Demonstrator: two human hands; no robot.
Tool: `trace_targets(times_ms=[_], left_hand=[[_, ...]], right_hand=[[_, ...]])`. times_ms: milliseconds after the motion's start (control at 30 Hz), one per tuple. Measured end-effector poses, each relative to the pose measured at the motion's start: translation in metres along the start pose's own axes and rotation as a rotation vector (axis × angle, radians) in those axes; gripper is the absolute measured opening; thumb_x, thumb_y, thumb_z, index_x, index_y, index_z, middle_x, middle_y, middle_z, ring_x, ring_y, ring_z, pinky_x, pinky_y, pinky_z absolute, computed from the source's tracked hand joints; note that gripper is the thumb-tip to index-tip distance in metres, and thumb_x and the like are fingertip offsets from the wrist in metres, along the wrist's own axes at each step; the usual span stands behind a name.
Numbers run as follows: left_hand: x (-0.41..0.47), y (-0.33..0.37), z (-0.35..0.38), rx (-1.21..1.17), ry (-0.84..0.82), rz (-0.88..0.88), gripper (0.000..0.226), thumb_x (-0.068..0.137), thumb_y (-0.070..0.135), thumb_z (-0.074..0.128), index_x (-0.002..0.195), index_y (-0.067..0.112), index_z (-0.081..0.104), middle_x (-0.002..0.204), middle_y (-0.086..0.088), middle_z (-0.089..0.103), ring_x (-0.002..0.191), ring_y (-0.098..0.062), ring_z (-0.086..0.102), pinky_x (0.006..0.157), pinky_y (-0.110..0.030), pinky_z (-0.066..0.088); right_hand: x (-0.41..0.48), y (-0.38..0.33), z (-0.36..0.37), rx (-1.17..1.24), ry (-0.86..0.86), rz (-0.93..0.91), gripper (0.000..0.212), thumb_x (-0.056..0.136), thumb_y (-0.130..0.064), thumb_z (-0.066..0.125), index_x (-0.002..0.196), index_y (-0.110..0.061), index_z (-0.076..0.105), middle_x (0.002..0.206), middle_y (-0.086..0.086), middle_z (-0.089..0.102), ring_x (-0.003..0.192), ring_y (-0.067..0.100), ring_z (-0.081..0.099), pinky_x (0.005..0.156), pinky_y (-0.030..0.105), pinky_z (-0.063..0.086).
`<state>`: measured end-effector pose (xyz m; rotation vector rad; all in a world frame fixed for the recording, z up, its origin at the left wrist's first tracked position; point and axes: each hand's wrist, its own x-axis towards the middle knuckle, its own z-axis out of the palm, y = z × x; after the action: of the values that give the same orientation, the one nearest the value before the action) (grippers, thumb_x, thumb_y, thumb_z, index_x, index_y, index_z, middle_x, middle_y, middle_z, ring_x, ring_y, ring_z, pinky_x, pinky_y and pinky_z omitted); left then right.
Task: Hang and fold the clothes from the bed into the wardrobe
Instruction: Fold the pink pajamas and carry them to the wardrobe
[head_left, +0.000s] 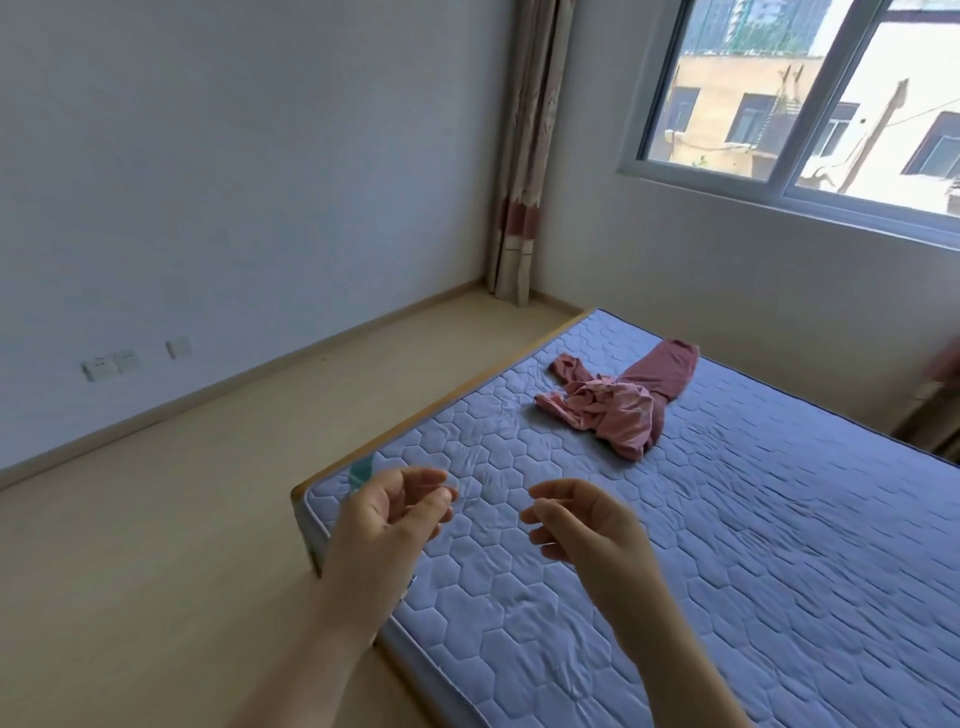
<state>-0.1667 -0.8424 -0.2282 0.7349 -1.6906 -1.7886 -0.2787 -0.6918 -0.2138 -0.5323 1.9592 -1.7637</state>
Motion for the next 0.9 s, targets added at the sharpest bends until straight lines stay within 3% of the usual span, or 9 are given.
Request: trace_targets(times_ms=[233,400,567,700,900], left_hand=[[0.093,-0.015,-0.003,0.099,-0.006,-0.054,0.011,0.091,0.011,0.063,0.099,0.015,0.069,0.09,0.0,0.076,0.086,-0.016,0.071,0.074,-0.025,0.054],[0.155,-0.014,-0.008,0.155,0.012,-0.061,0.011,0.09,0.016,0.064,0.099,0.018,0.069,0.09,-0.003,0.076,0.089,-0.019,0.071,0.085,-0.037,0.056],[0.207,-0.017,-0.022,0.185,-0.011,-0.101,0.012,0.088,0.024,0.069,0.1,0.021,0.07,0.092,-0.002,0.076,0.091,-0.019,0.07,0.089,-0.04,0.055],[0.252,-0.024,-0.056,0.195,0.014,-0.111,0.011,0.09,0.017,0.066,0.1,0.021,0.07,0.093,0.001,0.076,0.087,-0.014,0.071,0.085,-0.037,0.056],[0.328,-0.035,-0.145,0.155,0.097,-0.176,0.013,0.09,0.008,0.064,0.099,0.015,0.069,0.092,-0.003,0.076,0.088,-0.02,0.07,0.084,-0.034,0.055]], right_hand=[[0.097,0.011,0.011,-0.056,-0.062,0.012,0.012,0.089,-0.006,0.061,0.094,-0.013,0.07,0.082,0.004,0.075,0.071,0.013,0.067,0.068,0.025,0.055],[0.168,0.011,0.025,-0.087,-0.125,0.018,0.014,0.089,-0.008,0.06,0.094,-0.017,0.069,0.083,0.0,0.075,0.071,0.011,0.067,0.068,0.026,0.054],[0.228,0.01,0.053,-0.11,-0.143,0.045,0.013,0.089,-0.009,0.061,0.094,-0.018,0.069,0.082,-0.001,0.075,0.073,0.012,0.068,0.072,0.03,0.056],[0.273,0.009,0.1,-0.139,-0.181,0.052,0.013,0.089,-0.01,0.061,0.094,-0.018,0.069,0.084,0.001,0.074,0.076,0.016,0.068,0.072,0.033,0.056],[0.338,0.01,0.209,-0.149,-0.258,0.059,0.011,0.09,-0.009,0.06,0.095,-0.014,0.068,0.084,0.004,0.074,0.072,0.01,0.066,0.067,0.024,0.053]])
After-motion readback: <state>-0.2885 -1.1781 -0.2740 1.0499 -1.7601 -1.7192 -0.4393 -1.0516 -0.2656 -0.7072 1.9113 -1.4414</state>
